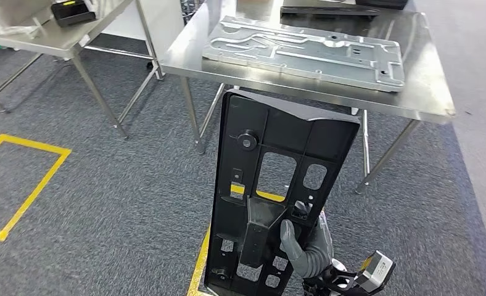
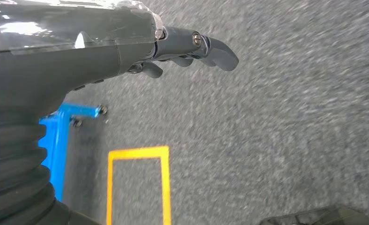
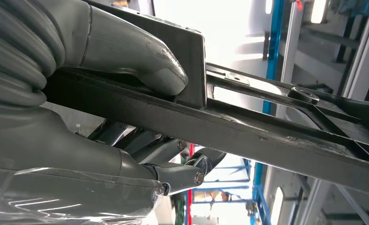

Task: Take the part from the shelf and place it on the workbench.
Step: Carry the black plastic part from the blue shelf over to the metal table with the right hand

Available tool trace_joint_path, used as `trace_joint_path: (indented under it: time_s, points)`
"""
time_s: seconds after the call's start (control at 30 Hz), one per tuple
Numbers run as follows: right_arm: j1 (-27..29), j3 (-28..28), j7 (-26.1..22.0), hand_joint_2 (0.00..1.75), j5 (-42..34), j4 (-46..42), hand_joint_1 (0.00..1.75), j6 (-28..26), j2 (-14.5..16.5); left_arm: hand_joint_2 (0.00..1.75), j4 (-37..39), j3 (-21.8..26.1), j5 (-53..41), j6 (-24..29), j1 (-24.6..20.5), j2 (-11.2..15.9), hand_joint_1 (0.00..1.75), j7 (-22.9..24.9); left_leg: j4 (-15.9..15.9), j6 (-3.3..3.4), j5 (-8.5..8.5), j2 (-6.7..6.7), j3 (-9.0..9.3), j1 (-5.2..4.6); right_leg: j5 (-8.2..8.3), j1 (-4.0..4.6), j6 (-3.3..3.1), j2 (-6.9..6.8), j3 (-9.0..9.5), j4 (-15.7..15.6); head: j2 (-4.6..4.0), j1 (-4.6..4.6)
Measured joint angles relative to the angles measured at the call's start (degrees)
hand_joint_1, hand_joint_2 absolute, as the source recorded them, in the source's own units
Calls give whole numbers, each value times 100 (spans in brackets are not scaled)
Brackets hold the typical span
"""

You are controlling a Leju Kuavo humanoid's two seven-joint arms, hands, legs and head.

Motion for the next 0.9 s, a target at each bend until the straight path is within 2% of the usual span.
trace_joint_path:
  time_s: [0.07,0.1,0.13,0.17,0.2,0.23,0.27,0.33,0.37,0.4,0.43,0.47,0.53,0.57,0.6,0.67,0.73,0.77,0.8,0.87,0.9]
  points:
    - [-30,7,13,175,6,-1,175,11,-1,175,0,2,19,0,4,6,0,-13,-628,33,235,-261,258,24,-14,4,60,127,-42,58,0,0]
    - [-46,12,19,175,10,-1,175,16,-2,175,0,3,23,0,3,9,0,-14,-751,59,253,-354,304,25,-10,4,96,181,-73,73,0,0]
    - [-60,16,25,175,14,-1,175,20,-3,175,0,4,26,0,-1,12,0,-14,-764,89,243,-357,308,15,4,0,135,234,-99,75,0,0]
    - [-69,20,28,175,18,-2,175,23,-3,175,0,5,27,-1,-6,11,0,-15,-771,128,260,-300,307,16,19,-9,173,286,-118,67,0,0]
    - [-74,20,29,175,22,-3,175,25,-4,175,0,5,29,-5,-11,10,0,-17,-793,166,277,-240,312,18,12,-12,204,268,-132,82,0,1]
    - [-87,20,30,175,27,-4,175,26,-5,175,0,6,31,-10,-13,9,0,-24,-819,211,296,-170,319,24,-46,-9,235,164,-177,163,0,1]
    - [-108,22,31,175,33,-6,175,26,-5,175,0,6,31,-20,-14,6,0,-32,-846,250,311,-94,322,29,-168,-2,263,13,-276,361,0,1]
    - [-151,26,33,175,43,-7,175,27,-7,175,0,8,42,-40,-5,5,0,-43,-859,292,317,67,316,12,-535,-4,306,-291,-627,1068,0,1]
    - [-160,28,33,175,45,-6,175,25,-8,175,0,9,52,-49,1,7,0,-44,-858,296,313,146,310,3,-677,-14,322,-344,-809,1435,0,1]
    - [-161,29,32,175,46,-5,175,23,-9,175,0,11,65,-55,4,9,0,-44,-857,296,309,206,308,-4,-727,-23,331,-367,-919,1657,0,0]
    - [-160,29,29,175,49,-4,175,17,-10,175,0,12,81,-60,0,11,0,-44,-857,291,303,255,310,-7,-664,-30,333,-378,-913,1659,0,0]
    - [-161,29,26,175,54,-3,175,3,-11,175,0,13,101,-65,-11,13,0,-46,-857,283,296,287,318,-9,-511,-33,325,-391,-787,1433,0,1]
    - [-170,29,20,175,74,-5,175,-32,-11,175,0,14,137,-74,-37,10,0,-60,-857,255,276,325,342,-18,-165,-11,266,-451,-318,591,0,2]
    - [-178,30,19,175,84,-8,175,-48,-10,175,0,15,154,-75,-45,7,0,-72,-857,231,264,335,351,-25,-74,9,227,-482,-136,256,0,2]
    - [-187,30,18,175,91,-13,175,-59,-10,175,0,19,167,-77,-48,4,0,-83,-858,203,251,342,358,-29,-49,32,188,-509,-32,56,0,2]
    - [-197,31,16,175,97,-23,175,-77,-9,175,0,29,192,-81,-53,3,0,-93,-883,133,228,362,387,-29,-84,58,116,-507,-2,-15,0,1]
    - [-200,35,10,175,103,-37,175,-95,-8,175,-1,40,203,-83,-53,3,0,-96,-829,73,177,330,411,-24,-76,22,54,-475,86,-93,-1,0]
    - [-210,39,6,175,107,-43,175,-102,-7,175,-1,46,205,-84,-50,4,0,-96,-664,52,92,279,351,-25,-69,1,26,-459,143,-136,0,0]
    - [-218,44,2,175,109,-46,175,-109,-5,175,-1,51,206,-86,-43,4,0,-96,-373,37,-38,214,214,-22,-72,-16,4,-448,197,-164,0,-1]
    - [-232,51,-2,175,112,-45,175,-118,-4,175,0,62,209,-91,-25,5,0,-94,422,14,-326,135,-236,-22,-125,-5,-32,-419,260,-167,0,-1]
    - [-229,53,-2,175,114,-42,175,-120,-4,175,0,70,210,-93,-12,5,0,-93,701,5,-362,126,-431,-21,-160,1,-37,-396,298,-163,0,-1]
